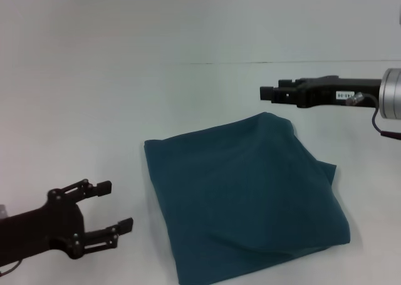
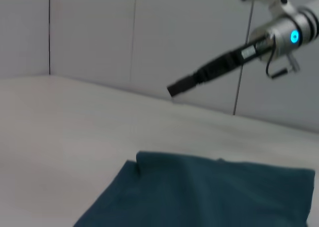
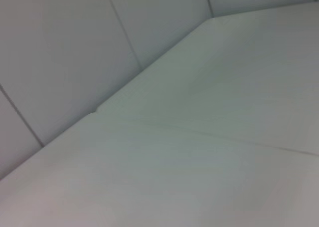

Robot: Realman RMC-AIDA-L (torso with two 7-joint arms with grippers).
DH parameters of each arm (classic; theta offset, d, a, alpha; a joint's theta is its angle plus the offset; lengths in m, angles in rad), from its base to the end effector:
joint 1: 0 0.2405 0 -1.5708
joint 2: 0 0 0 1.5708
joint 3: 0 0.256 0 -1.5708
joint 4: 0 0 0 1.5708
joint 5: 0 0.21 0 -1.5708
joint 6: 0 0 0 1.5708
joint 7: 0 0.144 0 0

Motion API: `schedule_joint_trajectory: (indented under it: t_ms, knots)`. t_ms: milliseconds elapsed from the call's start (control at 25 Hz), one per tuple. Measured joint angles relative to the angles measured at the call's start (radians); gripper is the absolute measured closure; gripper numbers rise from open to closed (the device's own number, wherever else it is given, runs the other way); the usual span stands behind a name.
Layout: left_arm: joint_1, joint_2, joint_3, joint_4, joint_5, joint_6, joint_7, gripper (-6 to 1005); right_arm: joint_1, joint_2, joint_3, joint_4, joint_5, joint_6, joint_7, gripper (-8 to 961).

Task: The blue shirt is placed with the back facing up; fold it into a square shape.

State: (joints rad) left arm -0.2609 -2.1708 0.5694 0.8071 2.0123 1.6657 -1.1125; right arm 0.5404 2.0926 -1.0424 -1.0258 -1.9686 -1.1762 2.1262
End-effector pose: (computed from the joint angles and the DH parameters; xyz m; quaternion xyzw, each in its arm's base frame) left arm -0.3133 0.2521 0.0058 -0.9290 -0.1776 -0.2469 0.2111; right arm 0.2025 0.3952 0.0181 -0.8813 0.3694 0.1998 0.2166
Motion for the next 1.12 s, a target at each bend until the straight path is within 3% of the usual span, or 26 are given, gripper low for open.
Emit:
schedule_joint_trajectory:
  t_ms: [80,240,440,840,1120]
  knots:
    - [-0.007,0.0,0.036,0.0,0.005,-0.043,-0.003,146,0.002,0.0,-0.002,0.0,-0.002,0.028,0.0,506]
    - [-0.04,0.002,0.097,-0.001,0.031,-0.102,-0.044,139,0.003,0.0,-0.001,0.0,-0.002,0.064,-0.002,338]
    - [-0.062,0.001,0.187,0.037,0.036,-0.076,-0.125,130,-0.005,-0.002,0.008,0.007,0.002,0.077,-0.006,167]
    - [-0.074,-0.006,0.314,0.037,-0.021,-0.057,-0.147,125,-0.01,-0.008,0.051,0.045,-0.002,0.081,-0.004,168]
    - [-0.116,-0.006,0.409,-0.032,-0.065,-0.177,-0.093,127,-0.007,-0.008,0.057,0.054,-0.003,0.075,-0.005,169]
